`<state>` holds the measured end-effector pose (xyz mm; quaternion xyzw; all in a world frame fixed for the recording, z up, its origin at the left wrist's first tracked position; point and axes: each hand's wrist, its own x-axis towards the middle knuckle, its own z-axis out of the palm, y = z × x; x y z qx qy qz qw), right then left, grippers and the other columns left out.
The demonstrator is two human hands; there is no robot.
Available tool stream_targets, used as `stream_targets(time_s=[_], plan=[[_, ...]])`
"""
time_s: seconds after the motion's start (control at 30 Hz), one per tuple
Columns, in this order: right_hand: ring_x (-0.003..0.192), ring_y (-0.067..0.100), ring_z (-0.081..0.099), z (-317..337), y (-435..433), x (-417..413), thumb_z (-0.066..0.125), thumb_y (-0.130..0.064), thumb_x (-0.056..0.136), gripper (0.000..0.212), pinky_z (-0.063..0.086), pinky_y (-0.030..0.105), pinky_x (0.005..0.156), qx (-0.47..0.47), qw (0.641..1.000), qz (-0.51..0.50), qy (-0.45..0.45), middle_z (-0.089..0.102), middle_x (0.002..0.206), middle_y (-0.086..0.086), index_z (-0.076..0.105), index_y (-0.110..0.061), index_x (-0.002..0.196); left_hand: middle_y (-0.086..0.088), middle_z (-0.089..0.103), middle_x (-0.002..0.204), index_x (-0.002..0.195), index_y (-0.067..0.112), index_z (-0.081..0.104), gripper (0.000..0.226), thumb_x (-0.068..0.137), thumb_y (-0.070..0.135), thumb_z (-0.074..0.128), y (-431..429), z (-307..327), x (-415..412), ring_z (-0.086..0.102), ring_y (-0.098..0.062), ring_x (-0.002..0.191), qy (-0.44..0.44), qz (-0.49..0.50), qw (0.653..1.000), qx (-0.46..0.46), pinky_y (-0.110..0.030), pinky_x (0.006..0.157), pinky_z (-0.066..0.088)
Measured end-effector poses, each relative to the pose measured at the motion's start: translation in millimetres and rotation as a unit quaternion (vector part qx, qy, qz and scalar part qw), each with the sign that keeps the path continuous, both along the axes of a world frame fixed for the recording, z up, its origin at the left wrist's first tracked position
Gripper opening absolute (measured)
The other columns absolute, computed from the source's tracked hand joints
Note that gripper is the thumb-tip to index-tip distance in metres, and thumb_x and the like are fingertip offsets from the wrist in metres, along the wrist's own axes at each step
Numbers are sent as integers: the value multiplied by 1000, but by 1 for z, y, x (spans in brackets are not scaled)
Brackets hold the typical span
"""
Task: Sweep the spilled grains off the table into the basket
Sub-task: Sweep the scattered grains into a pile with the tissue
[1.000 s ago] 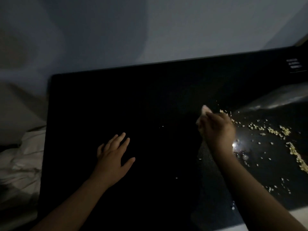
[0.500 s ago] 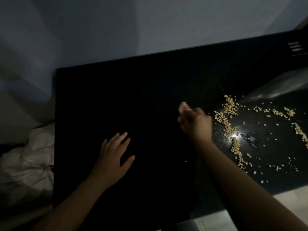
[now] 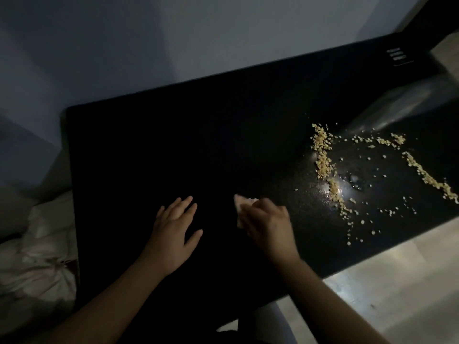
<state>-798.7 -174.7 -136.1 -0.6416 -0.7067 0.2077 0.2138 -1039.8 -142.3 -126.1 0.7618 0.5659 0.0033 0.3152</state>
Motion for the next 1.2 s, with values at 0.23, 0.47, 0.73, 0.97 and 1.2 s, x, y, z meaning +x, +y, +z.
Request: stream_targets(time_s=[0.23,0.47,0.73,0.97,1.2], plan=[[85,9,55,-30,-3,15,52,-37,92,29,38,30,76,23,998,-17,-49,59,103,-7,62,-32,120,12,6,158,150,22,21,72,88,58,31,-10,1,-4,-10,1,138,5,-28,1000,-3,-34,120,0],[76,29,60,-29,18,111,56,-33,90,27,42,43,79,23,975,-188,-117,63,95,7,69,-23,111,10,5,158,150,22,20,73,87,58,27,1,0,33,-8,-4,143,19,-72,997,-6,-37,120,1],[80,18,57,1,-3,134,52,-33,94,29,48,41,71,51,983,-167,-61,59,104,1,65,-25,117,11,0,159,151,24,15,62,97,43,40,19,11,93,-10,-8,144,45,-81,995,-21,-38,120,0],[75,17,57,-32,-70,100,51,-38,91,28,37,28,70,24,989,-146,-30,59,100,-5,68,-29,111,11,-2,159,151,25,13,62,97,42,40,19,24,125,-9,-13,145,86,-109,990,-41,-40,120,6],[70,18,59,-27,-68,139,50,-39,87,31,39,31,67,34,987,-138,-69,63,92,-5,70,-29,109,9,-2,159,151,25,14,62,97,44,39,14,28,148,-9,-14,145,118,-153,980,-38,-41,120,6]])
